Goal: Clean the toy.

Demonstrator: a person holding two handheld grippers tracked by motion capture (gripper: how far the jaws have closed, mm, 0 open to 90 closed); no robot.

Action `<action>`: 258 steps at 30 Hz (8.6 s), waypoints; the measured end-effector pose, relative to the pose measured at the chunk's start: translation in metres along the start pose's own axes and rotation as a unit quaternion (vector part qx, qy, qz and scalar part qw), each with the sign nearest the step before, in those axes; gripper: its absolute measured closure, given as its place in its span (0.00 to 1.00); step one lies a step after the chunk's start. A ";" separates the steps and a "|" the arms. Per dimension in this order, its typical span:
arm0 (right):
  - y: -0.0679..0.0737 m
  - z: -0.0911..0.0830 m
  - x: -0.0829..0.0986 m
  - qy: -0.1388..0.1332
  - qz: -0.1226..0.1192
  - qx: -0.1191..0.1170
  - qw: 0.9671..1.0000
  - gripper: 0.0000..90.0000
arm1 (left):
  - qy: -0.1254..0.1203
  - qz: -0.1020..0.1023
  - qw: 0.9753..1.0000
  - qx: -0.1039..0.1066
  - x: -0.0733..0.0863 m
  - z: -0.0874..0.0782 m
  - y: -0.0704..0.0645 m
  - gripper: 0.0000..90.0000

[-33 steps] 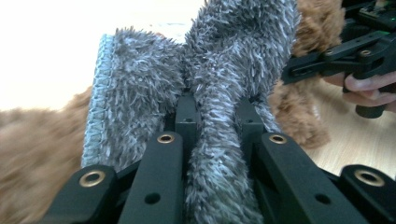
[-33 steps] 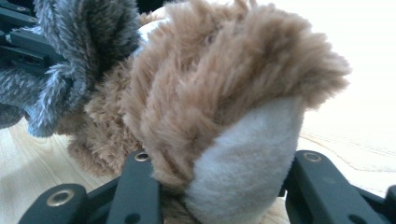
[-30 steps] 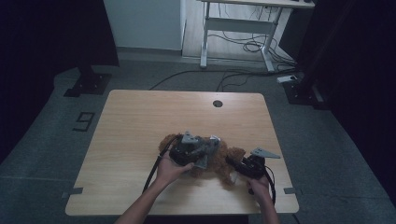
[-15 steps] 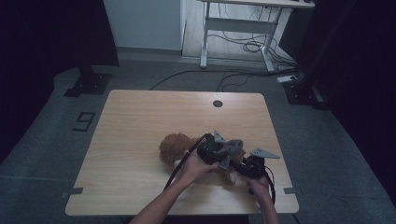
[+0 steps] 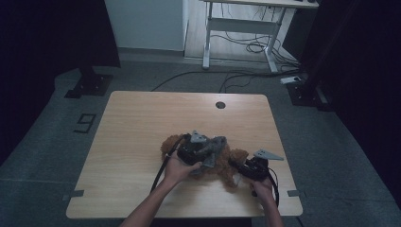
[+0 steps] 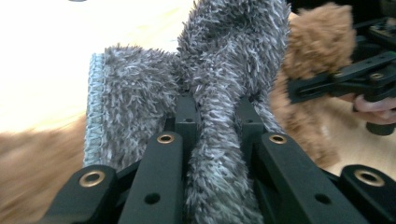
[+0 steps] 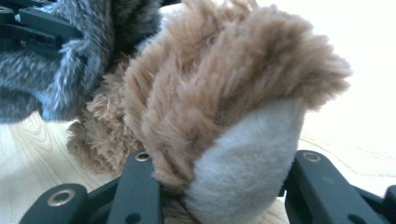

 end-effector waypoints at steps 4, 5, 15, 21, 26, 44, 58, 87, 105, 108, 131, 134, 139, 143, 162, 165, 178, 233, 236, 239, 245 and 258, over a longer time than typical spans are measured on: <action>0.000 0.000 0.000 0.000 -0.001 -0.003 1.000 0.67 | -0.004 0.007 1.000 -0.008 0.005 -0.008 0.002 0.85; 0.000 0.000 0.000 0.000 -0.001 -0.004 1.000 0.67 | -0.005 0.009 1.000 -0.010 0.006 -0.009 0.002 0.85; -0.001 0.000 0.000 -0.002 0.002 -0.006 1.000 0.67 | -0.029 -0.013 0.999 -0.031 0.018 -0.036 0.022 0.84; -0.001 0.000 0.000 -0.001 0.004 -0.006 1.000 0.67 | -0.049 -0.049 0.997 -0.024 0.040 -0.057 0.046 0.85; -0.001 0.000 0.000 -0.002 0.005 -0.006 1.000 0.67 | -0.062 -0.063 0.996 -0.026 0.046 -0.067 0.054 0.85; -0.001 0.000 0.000 -0.002 0.002 -0.001 1.000 0.67 | -0.068 -0.091 0.991 -0.066 0.064 -0.096 0.075 0.84; -0.003 0.000 0.000 -0.001 0.003 0.003 1.000 0.67 | -0.057 -0.037 0.995 -0.077 -0.015 -0.068 0.058 0.85; 0.021 -0.040 -0.040 -0.065 -0.030 0.021 0.997 0.31 | -0.071 -0.056 0.995 -0.037 0.063 -0.050 0.048 0.86; 0.039 0.015 -0.023 0.103 -0.019 -0.078 0.991 0.07 | -0.094 -0.049 0.994 -0.014 0.096 -0.070 0.027 0.85; 0.045 0.016 -0.019 0.121 -0.034 -0.094 0.988 0.07 | -0.095 -0.049 0.994 -0.013 0.099 -0.072 0.025 0.85; 0.045 0.034 -0.050 -0.010 -0.140 0.008 0.990 0.66 | -0.098 -0.057 0.993 -0.031 0.050 -0.054 0.045 0.85; 0.037 0.039 -0.049 0.000 -0.148 -0.009 0.989 0.64 | -0.105 -0.054 0.993 -0.027 0.040 -0.053 0.046 0.85; 0.030 0.032 -0.035 0.013 -0.158 -0.031 0.987 0.59 | -0.108 -0.042 0.993 -0.015 0.017 -0.048 0.043 0.85; 0.022 0.027 -0.020 0.012 -0.132 -0.026 0.991 0.54 | -0.075 -0.043 0.996 -0.029 0.008 -0.028 0.048 0.84; 0.012 0.026 -0.003 0.034 -0.030 0.034 0.998 0.63 | -0.068 -0.033 0.997 -0.017 0.033 -0.026 0.032 0.85; 0.011 0.026 0.000 0.039 -0.028 0.025 0.999 0.56 | -0.068 -0.029 0.997 -0.018 0.026 -0.027 0.026 0.85; 0.016 0.028 0.004 0.060 -0.032 0.012 0.998 0.50 | -0.047 0.020 0.998 0.031 -0.006 0.028 -0.030 0.85; 0.011 0.029 0.017 0.101 -0.021 -0.009 0.995 0.68 | -0.093 -0.131 0.984 -0.076 0.108 -0.067 0.095 0.84; 0.011 0.029 0.017 0.101 -0.022 -0.008 0.995 0.68 | -0.107 -0.130 0.984 -0.063 0.109 -0.072 0.094 0.84; 0.010 0.029 0.017 0.101 -0.021 -0.008 0.995 0.68 | -0.128 -0.111 0.984 -0.054 0.098 -0.083 0.082 0.84; 0.011 0.029 0.017 0.101 -0.021 -0.007 0.995 0.68 | -0.140 -0.068 0.988 -0.025 0.075 -0.081 0.052 0.84; 0.010 0.029 0.017 0.101 -0.019 -0.008 0.995 0.68 | -0.070 0.007 0.995 0.066 0.020 0.028 -0.030 0.84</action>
Point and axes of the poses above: each handheld gripper's, and its own axes: z roughly forward along the jaws, x roughly out of its underside, y roughly to its left, the point moved 1 cm from there along z, roughly forward along the jaws, and after that the axes turned 7 degrees about x, right-handed, at the moved point
